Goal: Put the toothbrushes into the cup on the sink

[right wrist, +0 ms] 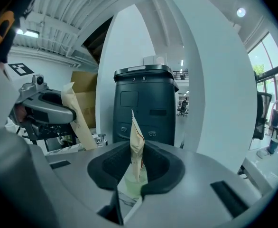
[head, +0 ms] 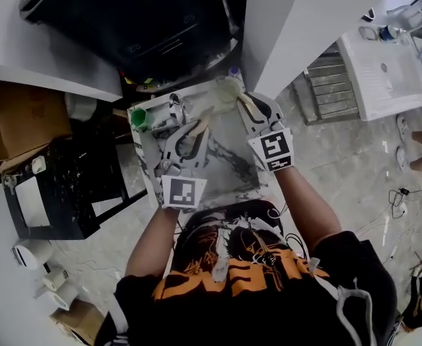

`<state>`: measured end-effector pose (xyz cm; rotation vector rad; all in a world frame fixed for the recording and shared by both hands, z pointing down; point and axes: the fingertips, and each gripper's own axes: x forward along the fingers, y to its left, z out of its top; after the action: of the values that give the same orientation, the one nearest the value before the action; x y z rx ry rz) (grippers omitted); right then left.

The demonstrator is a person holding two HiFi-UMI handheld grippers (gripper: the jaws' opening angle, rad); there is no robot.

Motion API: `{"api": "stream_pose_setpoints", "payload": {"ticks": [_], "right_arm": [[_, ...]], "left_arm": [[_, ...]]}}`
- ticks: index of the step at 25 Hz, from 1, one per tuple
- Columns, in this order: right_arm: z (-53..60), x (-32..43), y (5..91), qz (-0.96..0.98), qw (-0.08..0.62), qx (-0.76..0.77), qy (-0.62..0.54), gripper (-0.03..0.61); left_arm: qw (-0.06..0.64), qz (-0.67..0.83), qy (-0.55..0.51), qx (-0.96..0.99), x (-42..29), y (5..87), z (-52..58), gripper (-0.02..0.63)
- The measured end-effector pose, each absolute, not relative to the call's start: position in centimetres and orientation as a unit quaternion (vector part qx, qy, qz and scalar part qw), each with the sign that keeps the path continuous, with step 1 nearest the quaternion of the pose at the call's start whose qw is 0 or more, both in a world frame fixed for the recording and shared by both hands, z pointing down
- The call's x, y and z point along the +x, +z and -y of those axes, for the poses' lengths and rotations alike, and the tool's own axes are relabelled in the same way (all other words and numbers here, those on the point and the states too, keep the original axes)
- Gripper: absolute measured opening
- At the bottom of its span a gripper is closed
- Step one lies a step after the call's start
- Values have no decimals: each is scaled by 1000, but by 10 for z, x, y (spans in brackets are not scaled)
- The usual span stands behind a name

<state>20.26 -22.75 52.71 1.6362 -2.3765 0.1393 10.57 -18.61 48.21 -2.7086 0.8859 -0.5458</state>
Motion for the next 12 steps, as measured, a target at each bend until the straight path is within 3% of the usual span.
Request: {"api": "stream_pose_setpoints", "payload": {"ticks": [6, 10, 12], "right_arm": [[231, 193, 545, 836, 135, 528, 61, 100], [230, 191, 554, 834, 144, 528, 69, 197], [228, 189, 552, 835, 145, 527, 66, 213]], "left_arm": [[112, -303, -196, -926, 110, 482, 186, 74], [112, -304, -192, -926, 106, 481, 187, 74], [111, -304, -190, -927, 103, 480, 186, 74]]}}
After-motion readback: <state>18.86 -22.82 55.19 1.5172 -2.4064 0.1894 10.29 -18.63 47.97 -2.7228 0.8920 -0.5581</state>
